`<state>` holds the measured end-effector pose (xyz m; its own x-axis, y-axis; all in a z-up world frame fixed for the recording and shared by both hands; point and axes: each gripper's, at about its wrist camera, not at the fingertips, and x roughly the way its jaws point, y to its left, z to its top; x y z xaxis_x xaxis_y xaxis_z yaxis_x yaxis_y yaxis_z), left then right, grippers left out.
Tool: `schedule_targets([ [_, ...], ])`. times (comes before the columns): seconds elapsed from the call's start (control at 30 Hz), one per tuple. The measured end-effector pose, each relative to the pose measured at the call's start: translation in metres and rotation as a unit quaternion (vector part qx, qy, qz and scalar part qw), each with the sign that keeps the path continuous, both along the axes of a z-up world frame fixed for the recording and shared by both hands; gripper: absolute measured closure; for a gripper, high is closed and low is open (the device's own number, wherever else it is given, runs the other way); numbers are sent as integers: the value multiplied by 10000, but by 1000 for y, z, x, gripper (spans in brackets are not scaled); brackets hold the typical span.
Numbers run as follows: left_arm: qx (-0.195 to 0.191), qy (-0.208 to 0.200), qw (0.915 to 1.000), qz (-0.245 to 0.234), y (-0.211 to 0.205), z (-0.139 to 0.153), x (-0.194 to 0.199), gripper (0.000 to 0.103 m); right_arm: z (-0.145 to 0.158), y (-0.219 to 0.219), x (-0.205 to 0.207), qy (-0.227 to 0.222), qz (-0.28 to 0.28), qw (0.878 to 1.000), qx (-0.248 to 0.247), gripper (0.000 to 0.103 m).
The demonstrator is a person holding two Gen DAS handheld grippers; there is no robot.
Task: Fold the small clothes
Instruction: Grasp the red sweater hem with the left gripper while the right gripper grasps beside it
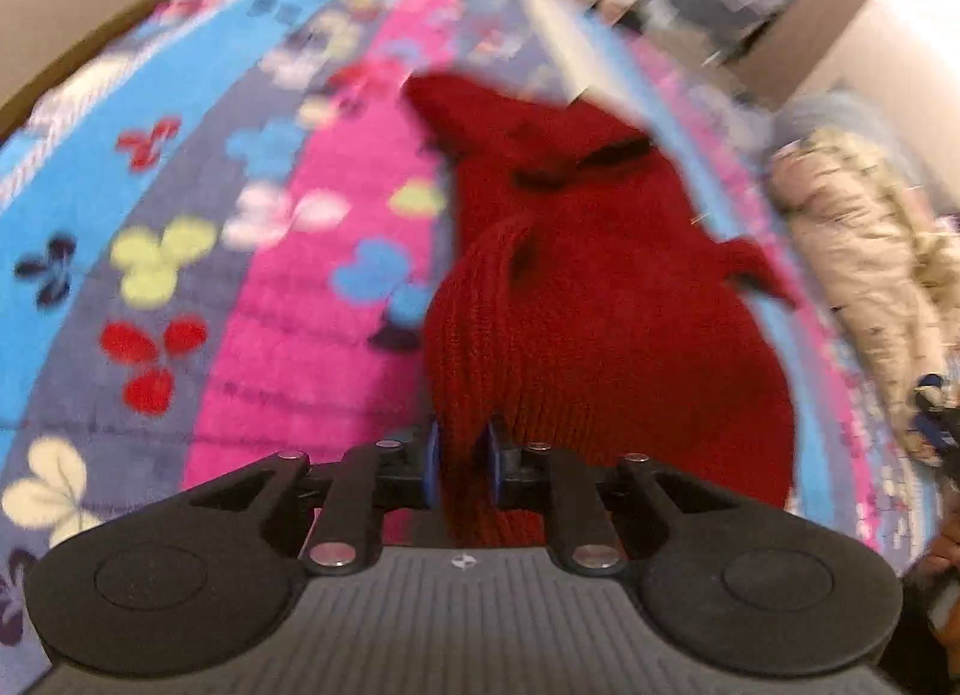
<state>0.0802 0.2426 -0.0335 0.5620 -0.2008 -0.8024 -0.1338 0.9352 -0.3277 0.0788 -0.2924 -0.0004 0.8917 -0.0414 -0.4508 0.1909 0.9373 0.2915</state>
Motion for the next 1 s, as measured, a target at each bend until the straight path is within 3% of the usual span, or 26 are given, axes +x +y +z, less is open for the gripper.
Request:
schedule_targets([
  [0.07, 139, 0, 9999, 15, -3, 0, 7, 76, -1, -5, 9, 141, 125, 9998, 89, 64],
  [0.13, 45, -134, 9999, 38, -1, 3, 9, 52, -2, -7, 22, 290, 377, 9988, 101, 64],
  [0.23, -9, -103, 9999, 127, -3, 1, 16, 43, -10, -7, 52, 586, 898, 9942, -62, 60],
  [0.4, 180, 128, 9997, 116, -12, -9, 26, 43, -36, 0, 103, 1148, 1243, 9855, 117, 44],
  [0.53, 216, 150, 9996, 83, -14, -13, 31, 43, -54, 21, 138, 1220, 1498, 9809, -204, 30],
  [0.63, 248, 199, 9995, 65, -15, -17, 34, 43, -70, 36, 159, 1354, 1745, 9747, -346, 29],
  [0.73, 276, 212, 9994, 46, -16, -18, 36, 43, -85, 56, 174, 1511, 2257, 9610, -528, 26],
  [0.83, 257, 236, 9994, 72, -14, -20, 39, 43, -99, 78, 174, 1530, 2496, 9481, -1239, 28],
  [0.87, 254, 238, 9994, 74, -14, -21, 40, 42, -100, 81, 172, 1453, 2539, 9461, -1392, 33],
  [0.93, 271, 228, 9994, 56, -15, -21, 42, 43, -98, 83, 168, 1360, 2615, 9442, -1468, 54],
  [0.97, 285, 214, 9994, 39, -15, -22, 43, 43, -95, 81, 166, 1342, 2648, 9437, -1457, 83],
  [1.0, 298, 196, 9994, 15, -17, -22, 43, 44, -91, 78, 164, 1329, 2708, 9432, -1394, 88],
])
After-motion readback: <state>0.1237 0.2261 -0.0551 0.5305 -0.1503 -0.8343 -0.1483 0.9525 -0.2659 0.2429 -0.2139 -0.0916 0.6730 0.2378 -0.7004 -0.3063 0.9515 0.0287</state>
